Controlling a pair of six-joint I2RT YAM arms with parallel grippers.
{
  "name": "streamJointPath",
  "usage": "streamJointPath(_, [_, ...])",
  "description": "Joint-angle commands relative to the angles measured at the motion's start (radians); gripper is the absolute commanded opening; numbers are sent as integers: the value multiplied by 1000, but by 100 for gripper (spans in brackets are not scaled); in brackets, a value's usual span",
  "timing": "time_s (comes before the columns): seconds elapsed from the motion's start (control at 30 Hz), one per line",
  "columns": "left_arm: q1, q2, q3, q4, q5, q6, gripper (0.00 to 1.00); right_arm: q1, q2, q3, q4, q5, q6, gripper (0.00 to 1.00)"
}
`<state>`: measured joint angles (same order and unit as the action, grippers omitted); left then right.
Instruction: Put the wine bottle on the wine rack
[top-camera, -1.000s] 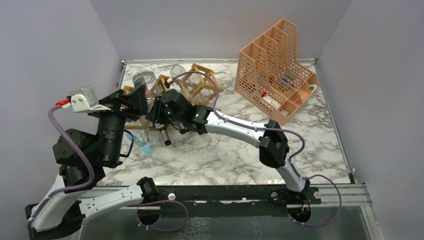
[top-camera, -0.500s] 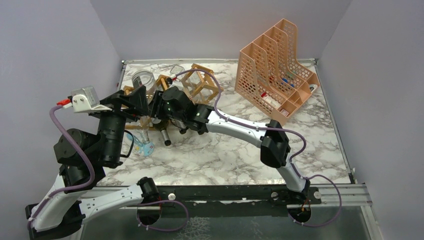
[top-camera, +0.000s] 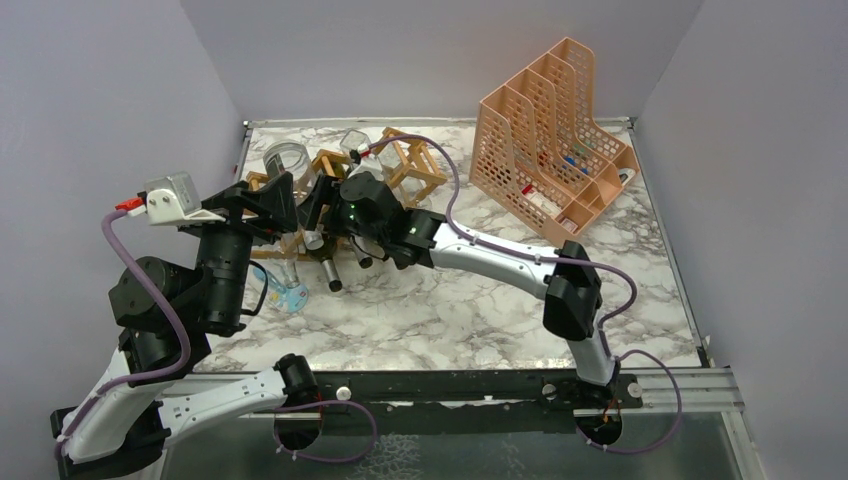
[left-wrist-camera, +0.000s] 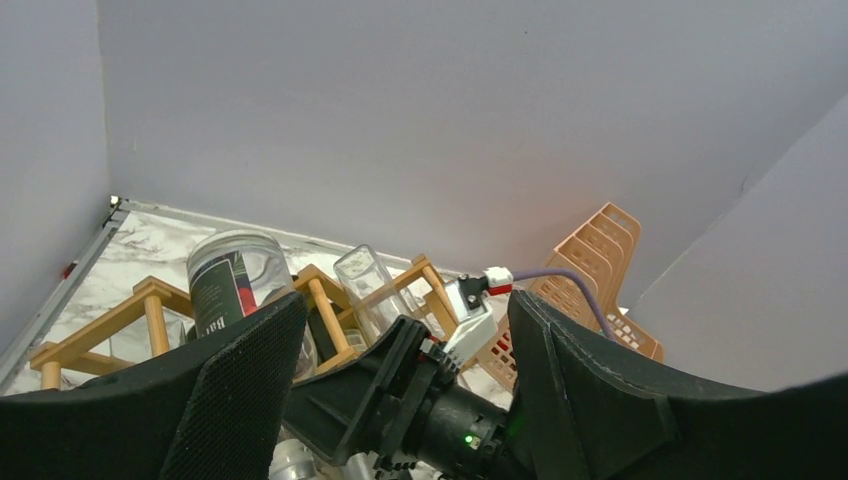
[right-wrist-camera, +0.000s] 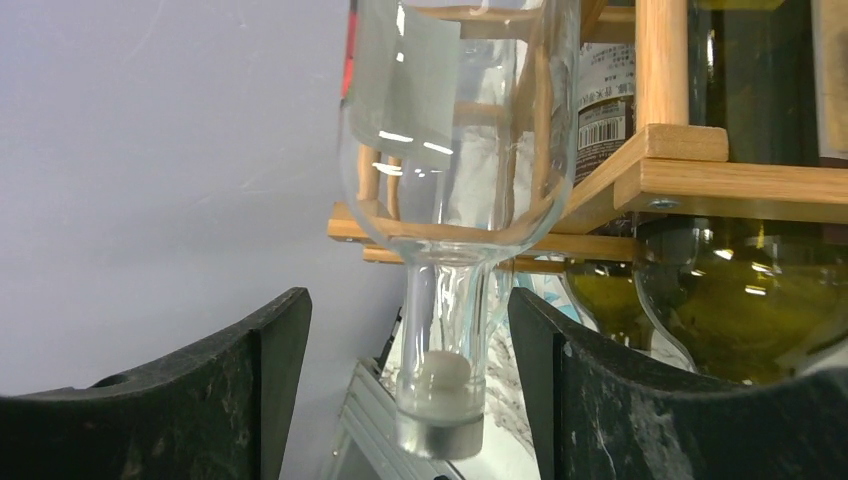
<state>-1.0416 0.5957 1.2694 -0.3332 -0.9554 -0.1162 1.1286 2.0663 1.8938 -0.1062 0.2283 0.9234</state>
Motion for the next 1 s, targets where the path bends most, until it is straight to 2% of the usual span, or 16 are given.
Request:
streamJointPath(0.0, [3, 2, -2, -6, -23, -2, 79, 3, -91, -63, 71, 55, -40, 76])
streamJointPath(0.23, [2, -2, -13, -44, -12, -1, 79, 3, -243, -222, 137, 54, -168, 78])
streamJointPath(0.4, [3, -16, -13, -107, 21, -11, 80, 3, -462, -424, 151, 110, -329, 78])
streamJointPath(0.7, [3, -58, -40, -188, 100, -10, 82, 3, -852, -705, -60, 353, -518, 81])
streamJointPath(0.97, [3, -81, -57, -217, 112, 18, 86, 3, -1093, -731, -390, 661, -471, 83])
